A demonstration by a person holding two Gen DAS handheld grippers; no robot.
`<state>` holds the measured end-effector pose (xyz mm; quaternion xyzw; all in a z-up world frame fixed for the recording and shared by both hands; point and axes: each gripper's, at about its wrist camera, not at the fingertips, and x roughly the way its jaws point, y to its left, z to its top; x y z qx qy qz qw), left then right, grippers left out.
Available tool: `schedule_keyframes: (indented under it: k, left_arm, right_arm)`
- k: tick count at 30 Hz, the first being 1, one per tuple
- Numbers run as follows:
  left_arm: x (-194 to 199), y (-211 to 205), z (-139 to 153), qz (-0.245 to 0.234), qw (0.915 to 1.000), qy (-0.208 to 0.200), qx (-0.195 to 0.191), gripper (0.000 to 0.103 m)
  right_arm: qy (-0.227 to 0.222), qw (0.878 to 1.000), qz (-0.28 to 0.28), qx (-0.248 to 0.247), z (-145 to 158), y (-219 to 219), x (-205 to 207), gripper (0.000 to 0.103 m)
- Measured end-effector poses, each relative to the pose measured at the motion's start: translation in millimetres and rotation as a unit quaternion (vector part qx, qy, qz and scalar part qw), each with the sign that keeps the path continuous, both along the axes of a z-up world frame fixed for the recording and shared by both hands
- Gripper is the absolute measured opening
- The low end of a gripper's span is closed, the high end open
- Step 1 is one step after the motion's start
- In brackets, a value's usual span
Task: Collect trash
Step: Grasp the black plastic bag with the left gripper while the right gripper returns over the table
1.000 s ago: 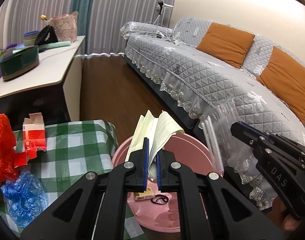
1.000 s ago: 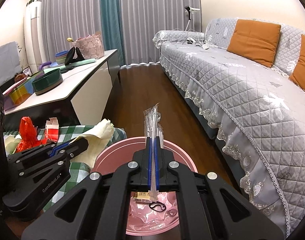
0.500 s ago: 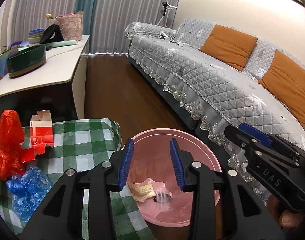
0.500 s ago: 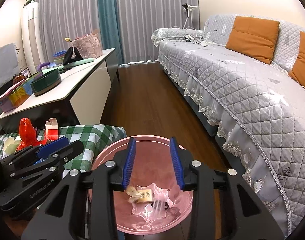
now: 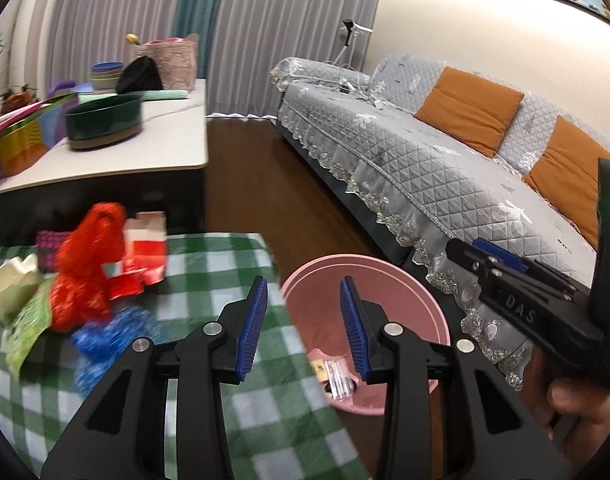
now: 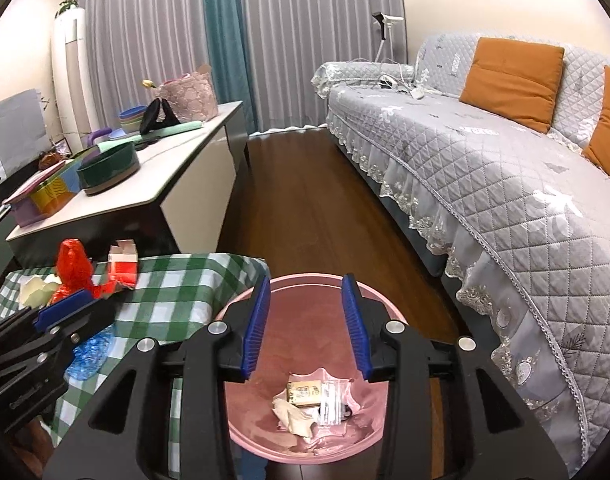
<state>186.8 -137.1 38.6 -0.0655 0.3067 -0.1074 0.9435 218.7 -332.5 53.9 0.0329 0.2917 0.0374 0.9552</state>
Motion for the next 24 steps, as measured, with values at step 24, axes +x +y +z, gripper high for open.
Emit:
schedule_keyframes:
  k: [24]
  left_arm:
    - [-112.2, 146.9, -62.1, 0.146, 0.9856, 0.068, 0.053, 0.053]
  right_arm:
    - [-0.008, 0.993, 0.112, 0.021, 6.6, 107.4, -45.9, 0.038]
